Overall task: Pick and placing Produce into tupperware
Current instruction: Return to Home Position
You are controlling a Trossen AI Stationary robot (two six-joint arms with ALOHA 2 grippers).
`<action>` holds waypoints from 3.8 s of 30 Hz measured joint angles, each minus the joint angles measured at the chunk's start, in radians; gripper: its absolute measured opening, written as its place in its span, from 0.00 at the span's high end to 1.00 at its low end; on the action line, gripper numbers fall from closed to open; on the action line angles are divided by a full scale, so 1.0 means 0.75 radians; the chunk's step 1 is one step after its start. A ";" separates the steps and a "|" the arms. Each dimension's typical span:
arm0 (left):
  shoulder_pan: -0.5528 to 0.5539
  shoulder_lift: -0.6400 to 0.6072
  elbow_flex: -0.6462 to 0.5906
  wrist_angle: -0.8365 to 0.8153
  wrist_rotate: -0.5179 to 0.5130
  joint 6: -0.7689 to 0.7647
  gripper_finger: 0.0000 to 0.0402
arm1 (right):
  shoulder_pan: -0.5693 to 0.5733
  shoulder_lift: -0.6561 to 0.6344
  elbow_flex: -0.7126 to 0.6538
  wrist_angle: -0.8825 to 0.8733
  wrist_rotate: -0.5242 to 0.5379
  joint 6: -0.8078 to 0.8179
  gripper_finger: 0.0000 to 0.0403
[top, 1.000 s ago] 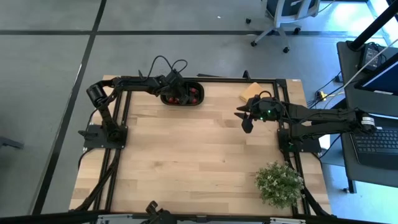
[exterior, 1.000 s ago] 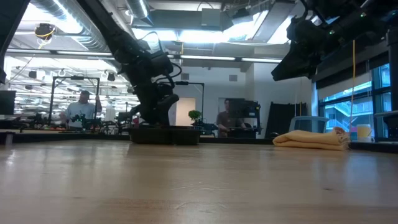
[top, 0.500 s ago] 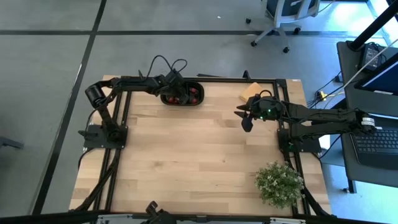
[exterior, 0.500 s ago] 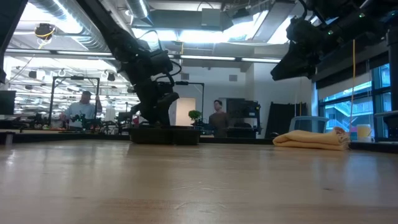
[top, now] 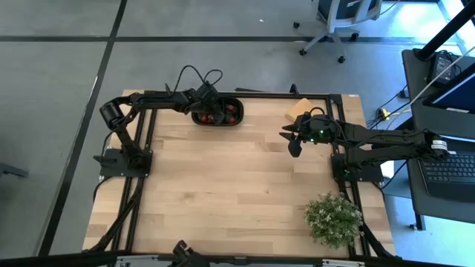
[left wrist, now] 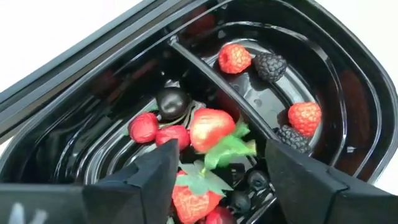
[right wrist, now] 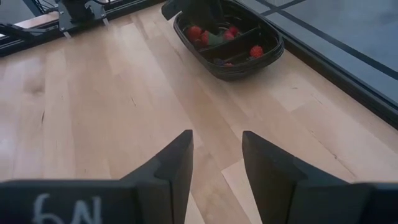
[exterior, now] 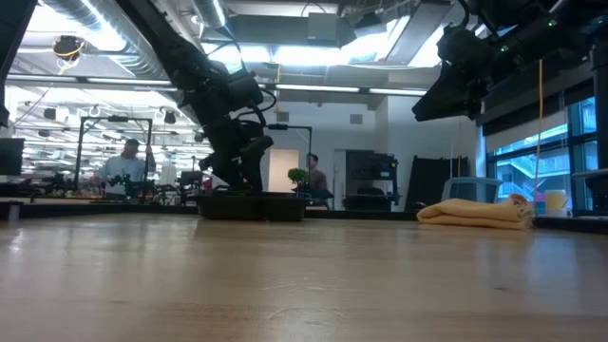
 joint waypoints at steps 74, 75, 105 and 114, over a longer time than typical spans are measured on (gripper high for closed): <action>-0.050 -2.289 -1.255 0.144 0.037 -0.015 0.39 | -0.302 -1.190 -0.706 0.355 -0.037 -0.004 0.65; -0.050 -2.287 -1.255 0.144 0.038 -0.011 0.39 | -0.302 -1.190 -0.706 0.349 -0.037 -0.002 0.65; -0.050 -2.284 -1.255 0.143 0.035 -0.009 0.39 | -0.301 -1.190 -0.706 0.316 -0.038 0.002 0.65; -0.050 -2.284 -1.256 0.143 0.035 -0.009 0.39 | -0.301 -1.190 -0.706 0.316 -0.038 0.002 0.65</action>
